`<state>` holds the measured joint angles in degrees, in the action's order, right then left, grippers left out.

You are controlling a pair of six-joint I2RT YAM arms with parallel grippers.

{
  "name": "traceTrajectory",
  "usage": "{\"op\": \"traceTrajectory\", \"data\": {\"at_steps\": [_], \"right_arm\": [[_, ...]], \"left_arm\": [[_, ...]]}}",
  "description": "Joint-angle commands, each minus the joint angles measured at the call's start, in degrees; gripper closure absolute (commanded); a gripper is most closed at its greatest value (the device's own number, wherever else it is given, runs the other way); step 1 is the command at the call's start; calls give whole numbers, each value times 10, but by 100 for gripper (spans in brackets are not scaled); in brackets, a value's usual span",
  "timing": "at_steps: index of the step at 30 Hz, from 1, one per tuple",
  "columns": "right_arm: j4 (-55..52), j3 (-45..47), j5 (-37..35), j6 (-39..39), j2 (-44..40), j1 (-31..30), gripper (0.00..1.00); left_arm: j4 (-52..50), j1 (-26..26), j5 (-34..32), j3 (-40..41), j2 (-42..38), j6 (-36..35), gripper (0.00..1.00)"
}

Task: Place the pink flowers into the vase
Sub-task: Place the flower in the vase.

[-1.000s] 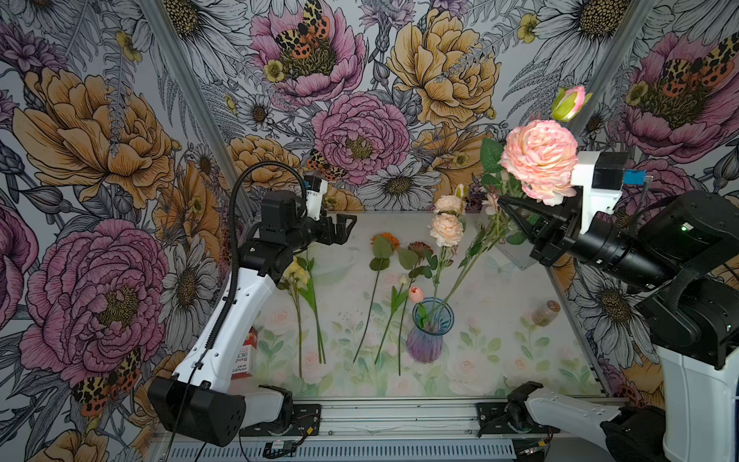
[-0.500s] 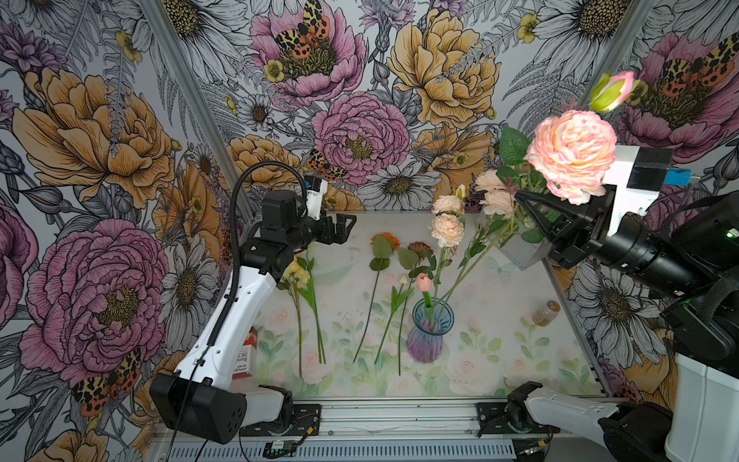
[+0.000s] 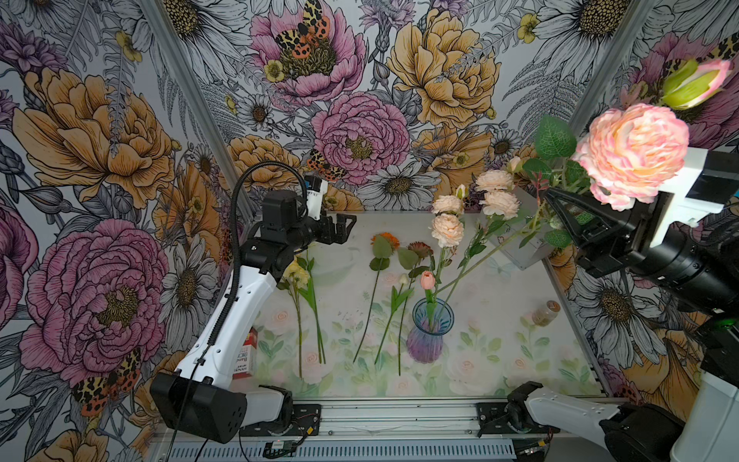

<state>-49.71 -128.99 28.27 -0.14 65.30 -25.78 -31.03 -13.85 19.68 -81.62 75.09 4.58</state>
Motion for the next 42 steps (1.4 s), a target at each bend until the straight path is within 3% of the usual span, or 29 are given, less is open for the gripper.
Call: {"op": "traceTrajectory", "data": {"at_steps": [1,24,42], "right_arm": [[-6,-15,-6,-6,-5,4,98],[-9,-101,37,44,-7,4,98],[-11,-58,79,59,32,4,98]], "left_arm": [[7,4,-4,0,-3,6,1],[7,2,-2,-3,-10,7,1],[6,9,-8,19,-36,7,1]]}}
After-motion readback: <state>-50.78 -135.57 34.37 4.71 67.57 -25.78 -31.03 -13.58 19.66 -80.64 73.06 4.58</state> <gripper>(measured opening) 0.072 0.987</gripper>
